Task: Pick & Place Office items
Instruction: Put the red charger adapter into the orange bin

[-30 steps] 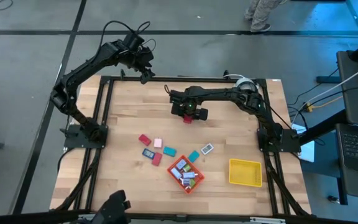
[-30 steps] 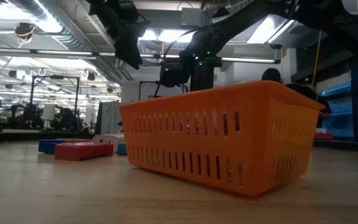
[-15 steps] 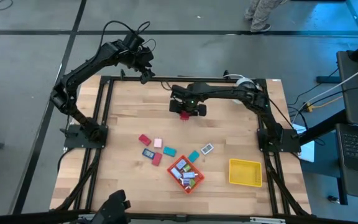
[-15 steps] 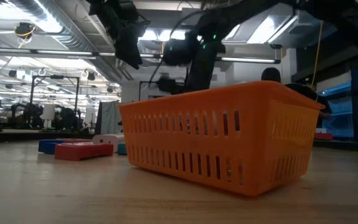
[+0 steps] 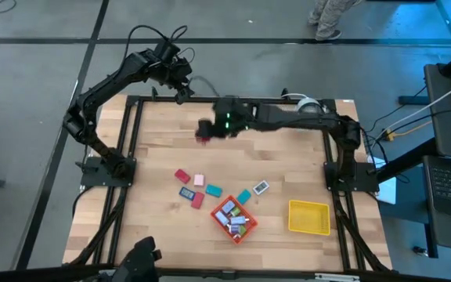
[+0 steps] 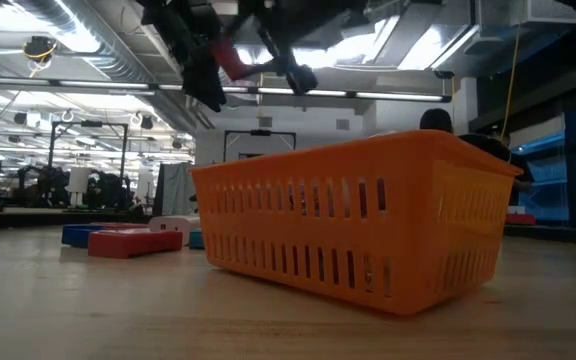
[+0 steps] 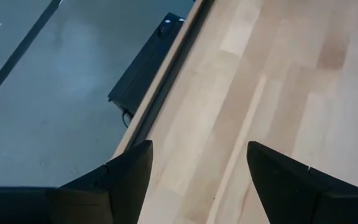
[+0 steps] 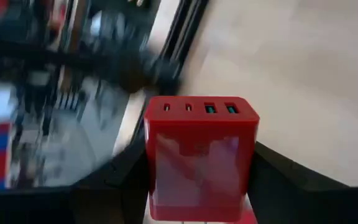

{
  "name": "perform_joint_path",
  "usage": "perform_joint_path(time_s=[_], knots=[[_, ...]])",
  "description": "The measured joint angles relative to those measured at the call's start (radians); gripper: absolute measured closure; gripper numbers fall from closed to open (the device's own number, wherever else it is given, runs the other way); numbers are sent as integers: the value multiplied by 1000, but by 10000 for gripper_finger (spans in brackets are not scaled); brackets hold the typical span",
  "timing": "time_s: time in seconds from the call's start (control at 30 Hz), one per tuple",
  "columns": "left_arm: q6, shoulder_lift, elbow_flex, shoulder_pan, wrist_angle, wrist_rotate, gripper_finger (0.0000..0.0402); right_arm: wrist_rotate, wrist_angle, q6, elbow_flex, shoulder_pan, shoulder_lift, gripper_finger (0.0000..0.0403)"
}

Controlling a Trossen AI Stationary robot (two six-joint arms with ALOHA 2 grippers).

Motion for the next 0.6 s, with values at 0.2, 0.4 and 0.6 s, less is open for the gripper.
perform_joint_path(time_s=[0.2,0.4,0.6], knots=[[42,0,0,73,7,-39,144,-59,-98,13,-2,148,-3,193],[2,0,0,191,-2,-66,144,-40,-236,96,-2,326,-4,193],[-32,0,0,269,-4,-41,144,33,-456,209,-28,466,-5,193]])
